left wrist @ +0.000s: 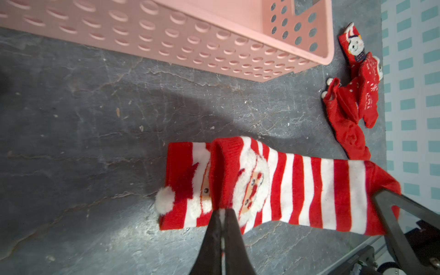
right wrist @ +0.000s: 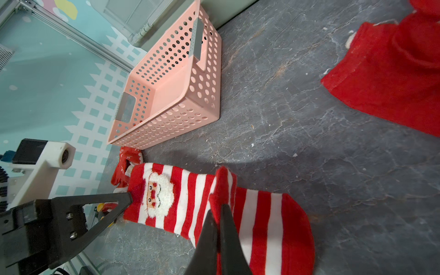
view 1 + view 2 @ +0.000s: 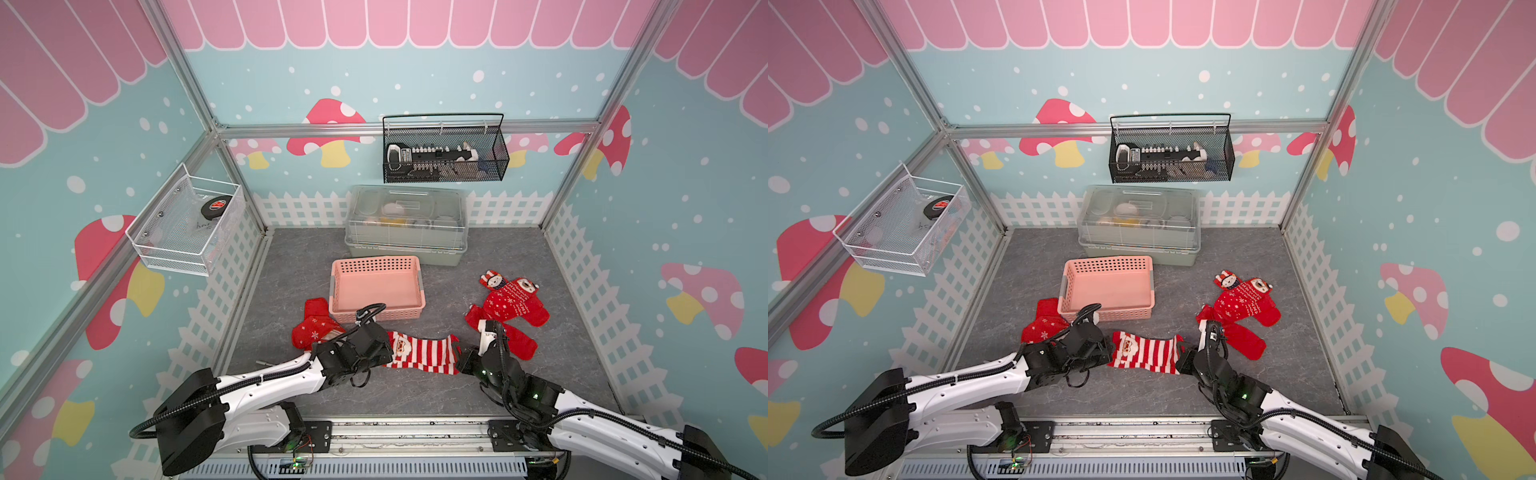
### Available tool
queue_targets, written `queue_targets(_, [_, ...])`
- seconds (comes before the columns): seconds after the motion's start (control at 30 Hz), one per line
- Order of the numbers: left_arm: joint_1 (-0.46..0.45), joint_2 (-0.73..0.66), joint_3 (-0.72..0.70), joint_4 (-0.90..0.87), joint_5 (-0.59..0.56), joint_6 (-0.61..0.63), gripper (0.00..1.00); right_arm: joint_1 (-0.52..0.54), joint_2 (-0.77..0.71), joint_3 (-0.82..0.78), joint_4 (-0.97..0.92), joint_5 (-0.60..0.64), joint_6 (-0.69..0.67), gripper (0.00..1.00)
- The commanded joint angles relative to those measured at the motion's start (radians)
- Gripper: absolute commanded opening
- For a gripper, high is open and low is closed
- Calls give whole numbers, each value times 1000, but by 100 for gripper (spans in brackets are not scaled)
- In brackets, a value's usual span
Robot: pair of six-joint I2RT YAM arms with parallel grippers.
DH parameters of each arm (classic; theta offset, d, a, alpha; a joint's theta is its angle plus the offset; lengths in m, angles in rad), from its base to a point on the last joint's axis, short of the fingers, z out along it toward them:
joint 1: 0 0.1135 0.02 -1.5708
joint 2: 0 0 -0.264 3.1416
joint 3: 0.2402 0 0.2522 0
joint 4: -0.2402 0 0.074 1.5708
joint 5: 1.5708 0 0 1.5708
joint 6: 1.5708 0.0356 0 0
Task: Place the socks together as a pair
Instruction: Flatten out the sock.
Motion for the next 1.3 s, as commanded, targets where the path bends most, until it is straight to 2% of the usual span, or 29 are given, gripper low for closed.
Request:
queue_targets(0.0, [0, 3, -18, -31, -41, 26, 0, -5, 18, -19, 62, 6, -14, 0])
queue_targets(0.6, [5, 73, -42, -15, -51, 25, 0, -4, 61, -52, 64, -22, 19, 0])
queue_targets(0.73, [5, 92, -59, 22, -13, 9, 0, -4, 42, -54, 29, -11, 24, 1])
queue_targets(1.0, [5, 105, -49, 23, -9, 4, 2, -4, -33, -99, -25, 7, 65, 5])
queue_targets(1.07, [5, 100, -41, 8, -12, 12, 15, -4, -59, -112, -69, 18, 89, 11])
queue_targets(1.1, [5, 95, -36, 0, -13, 16, 26, -4, -77, -114, -100, 26, 92, 18])
queue_targets(1.2, [5, 68, -29, -25, -21, 30, 31, -4, -136, -100, -220, 59, 73, 46])
queue_targets(1.27, [6, 46, -29, -43, -38, 30, 45, -4, -176, -73, -301, 83, 38, 58])
